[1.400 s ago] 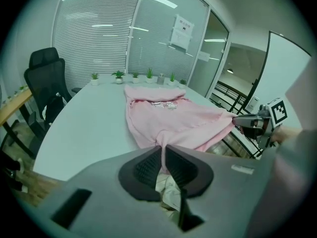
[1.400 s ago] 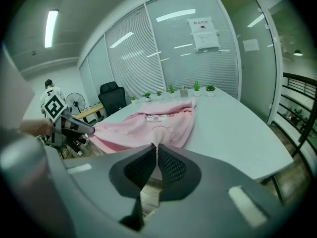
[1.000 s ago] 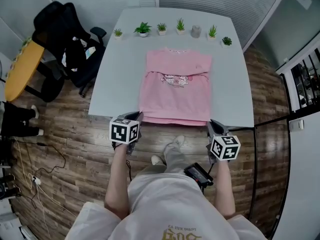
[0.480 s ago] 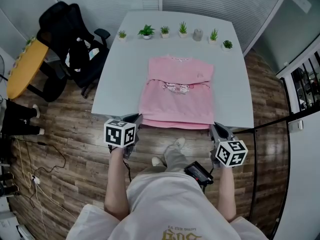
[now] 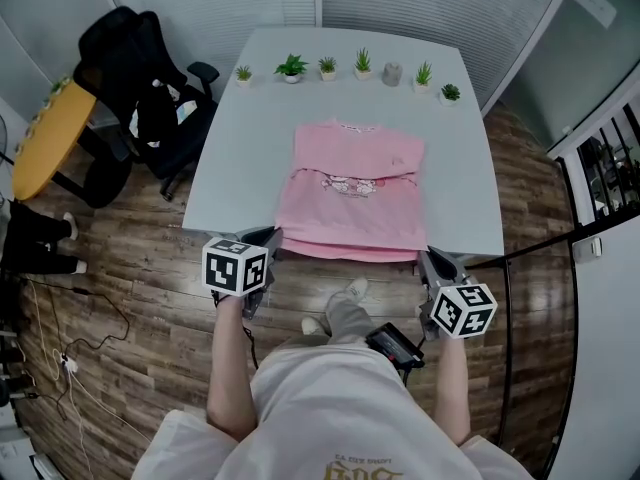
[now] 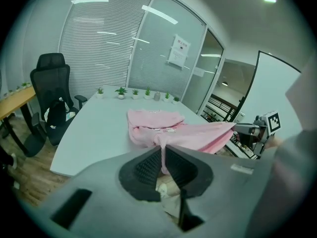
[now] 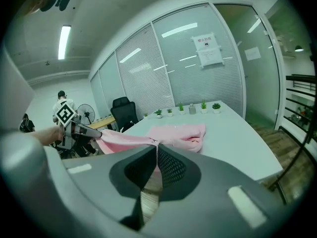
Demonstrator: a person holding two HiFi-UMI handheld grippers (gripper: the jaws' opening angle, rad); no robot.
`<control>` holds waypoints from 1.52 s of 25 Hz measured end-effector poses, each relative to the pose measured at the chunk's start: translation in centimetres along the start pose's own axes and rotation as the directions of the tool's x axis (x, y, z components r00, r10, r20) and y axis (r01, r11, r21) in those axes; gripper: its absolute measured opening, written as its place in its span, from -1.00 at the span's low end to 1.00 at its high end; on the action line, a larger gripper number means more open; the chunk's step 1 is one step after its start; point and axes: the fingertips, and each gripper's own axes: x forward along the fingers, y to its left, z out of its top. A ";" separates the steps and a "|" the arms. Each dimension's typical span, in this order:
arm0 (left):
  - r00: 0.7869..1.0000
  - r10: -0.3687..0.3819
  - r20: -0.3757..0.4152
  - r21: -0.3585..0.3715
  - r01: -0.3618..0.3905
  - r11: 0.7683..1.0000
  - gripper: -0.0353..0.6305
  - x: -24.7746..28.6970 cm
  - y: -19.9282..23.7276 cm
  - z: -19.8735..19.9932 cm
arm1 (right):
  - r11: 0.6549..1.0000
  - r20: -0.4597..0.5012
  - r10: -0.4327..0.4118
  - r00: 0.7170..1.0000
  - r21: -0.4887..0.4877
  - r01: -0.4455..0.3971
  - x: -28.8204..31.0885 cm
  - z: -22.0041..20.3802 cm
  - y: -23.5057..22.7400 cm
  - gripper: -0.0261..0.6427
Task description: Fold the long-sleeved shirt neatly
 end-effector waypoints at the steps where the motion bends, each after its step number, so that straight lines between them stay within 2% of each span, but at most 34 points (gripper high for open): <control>1: 1.000 -0.002 0.003 -0.001 0.002 1.000 -0.80 0.0 0.0 0.2 | 1.000 0.003 -0.001 1.000 0.002 0.001 0.0 0.1 0.0 -0.87; 13: 1.000 -0.027 0.010 -0.006 0.027 1.000 -0.80 2.8 1.5 3.8 | 0.999 0.045 -0.011 0.999 0.040 0.009 3.4 4.1 -2.2 -0.87; 38: 0.997 -0.077 0.006 0.006 0.077 0.997 -0.80 13.5 7.4 17.6 | 0.994 0.101 -0.044 0.994 0.106 0.033 15.6 14.3 -9.9 -0.86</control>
